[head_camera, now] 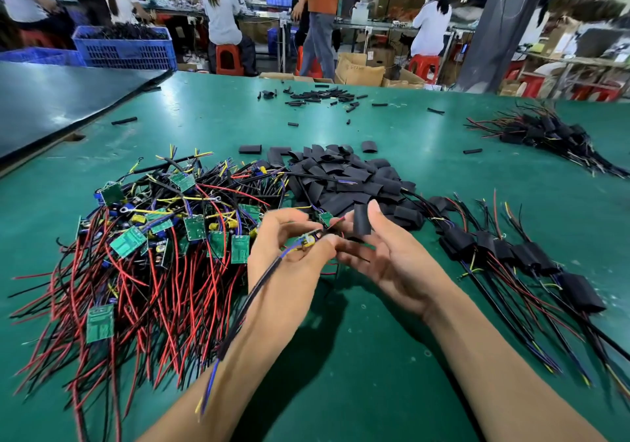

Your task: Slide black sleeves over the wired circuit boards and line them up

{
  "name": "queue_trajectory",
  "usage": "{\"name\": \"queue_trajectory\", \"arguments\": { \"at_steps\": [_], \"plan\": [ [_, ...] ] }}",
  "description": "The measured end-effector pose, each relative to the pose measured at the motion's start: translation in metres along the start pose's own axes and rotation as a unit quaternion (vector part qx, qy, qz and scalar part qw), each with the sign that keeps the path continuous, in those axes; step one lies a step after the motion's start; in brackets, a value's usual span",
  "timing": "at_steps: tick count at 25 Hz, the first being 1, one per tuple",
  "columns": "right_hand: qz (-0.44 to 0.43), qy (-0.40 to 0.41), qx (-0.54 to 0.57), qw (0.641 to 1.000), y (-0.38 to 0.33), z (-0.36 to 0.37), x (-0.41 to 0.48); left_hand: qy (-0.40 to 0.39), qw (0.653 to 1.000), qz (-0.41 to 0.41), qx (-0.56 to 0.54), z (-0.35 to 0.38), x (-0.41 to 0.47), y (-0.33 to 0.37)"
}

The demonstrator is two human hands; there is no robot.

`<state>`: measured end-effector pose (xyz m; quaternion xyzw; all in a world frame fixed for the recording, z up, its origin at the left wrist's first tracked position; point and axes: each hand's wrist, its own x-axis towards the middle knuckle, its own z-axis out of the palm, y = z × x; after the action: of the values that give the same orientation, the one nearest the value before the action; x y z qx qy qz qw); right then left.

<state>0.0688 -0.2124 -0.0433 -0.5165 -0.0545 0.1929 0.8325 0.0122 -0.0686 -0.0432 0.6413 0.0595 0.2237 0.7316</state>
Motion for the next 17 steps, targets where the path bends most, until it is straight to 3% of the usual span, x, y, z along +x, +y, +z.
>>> {"name": "queue_trajectory", "arguments": {
  "at_steps": [4, 7, 10, 14, 17],
  "plan": [
    [-0.022, 0.033, -0.007, 0.999, -0.004, -0.004, 0.002, -0.102, 0.992, -0.005, 0.07, 0.004, -0.004, -0.003],
    [-0.016, 0.051, -0.006, 0.999, -0.005, -0.006, 0.004, -0.183, 0.983, -0.028, 0.012, 0.004, -0.004, -0.005],
    [0.003, 0.058, 0.002, 0.998, -0.003, -0.009, 0.005, -0.243, 0.963, -0.105, -0.044, 0.002, -0.003, -0.005],
    [0.019, 0.032, -0.028, 0.999, -0.002, -0.009, 0.004, -0.232, 0.942, -0.202, -0.137, -0.002, 0.004, -0.003],
    [0.015, 0.027, -0.043, 0.999, -0.001, -0.007, 0.003, -0.183, 0.945, -0.211, -0.17, -0.004, 0.007, -0.003]
  ]
}}
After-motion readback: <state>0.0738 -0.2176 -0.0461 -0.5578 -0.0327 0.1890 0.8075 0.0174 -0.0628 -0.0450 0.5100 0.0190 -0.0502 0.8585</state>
